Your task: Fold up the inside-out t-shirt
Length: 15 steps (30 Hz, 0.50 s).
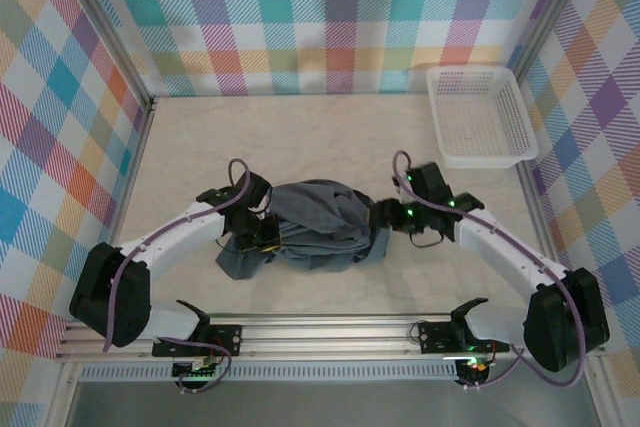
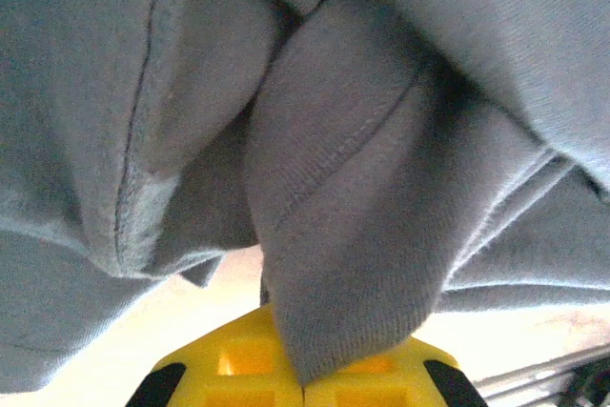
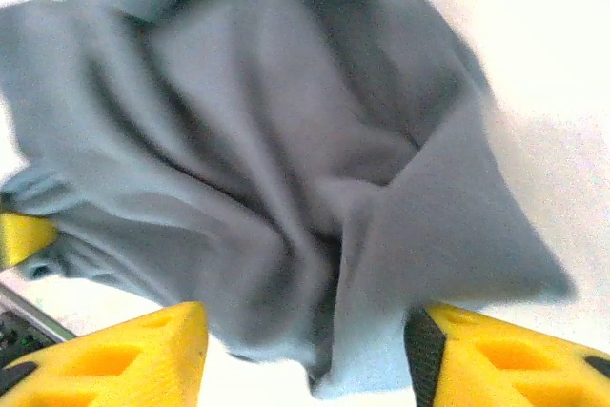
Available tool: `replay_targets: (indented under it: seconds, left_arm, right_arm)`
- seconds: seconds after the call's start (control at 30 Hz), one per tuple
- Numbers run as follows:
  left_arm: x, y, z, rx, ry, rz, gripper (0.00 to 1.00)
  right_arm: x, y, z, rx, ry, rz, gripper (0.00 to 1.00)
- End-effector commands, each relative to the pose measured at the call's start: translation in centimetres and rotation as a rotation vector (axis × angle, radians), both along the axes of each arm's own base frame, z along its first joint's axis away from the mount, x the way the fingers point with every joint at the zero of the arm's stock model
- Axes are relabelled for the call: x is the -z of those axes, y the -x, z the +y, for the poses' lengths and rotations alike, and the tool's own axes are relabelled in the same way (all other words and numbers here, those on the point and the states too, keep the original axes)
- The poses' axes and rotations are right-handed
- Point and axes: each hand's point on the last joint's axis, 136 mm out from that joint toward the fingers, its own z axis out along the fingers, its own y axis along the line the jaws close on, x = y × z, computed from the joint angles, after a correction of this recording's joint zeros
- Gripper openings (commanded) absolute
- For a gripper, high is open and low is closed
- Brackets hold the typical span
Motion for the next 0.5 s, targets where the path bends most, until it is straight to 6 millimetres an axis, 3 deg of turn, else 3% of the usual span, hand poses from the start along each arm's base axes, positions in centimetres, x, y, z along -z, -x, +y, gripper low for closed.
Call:
replay_targets:
  seconds: [0.0, 0.13, 0.33, 0.4, 0.47]
  left_arm:
    - [-1.0, 0.3, 1.5, 0.021, -0.074, -0.051, 0.00]
    - [-2.1, -0.2, 0.7, 0.020, -0.022, -0.090, 0.00]
    - [-3.6, -1.1, 0.7, -0.007, 0.003, -0.164, 0.00]
    - [-4.0, -1.3, 0.8, -0.010, -0.001, -0.181, 0.00]
    - [-4.1, -1.5, 1.4, -0.023, -0.033, -0.195, 0.00]
  right_arm:
    - [-1.0, -0.7, 3.6, -0.324, 0.135, -0.203, 0.63]
    - [0.2, -0.1, 9.6, -0.577, 0.199, -0.241, 0.69]
    - [5.1, -1.9, 14.3, -0.656, 0.310, -0.247, 0.71]
    - [6.0, -2.2, 15.4, -0.665, 0.320, -0.222, 0.63]
    - [5.3, -2.5, 16.5, -0.652, 0.280, -0.198, 0.35]
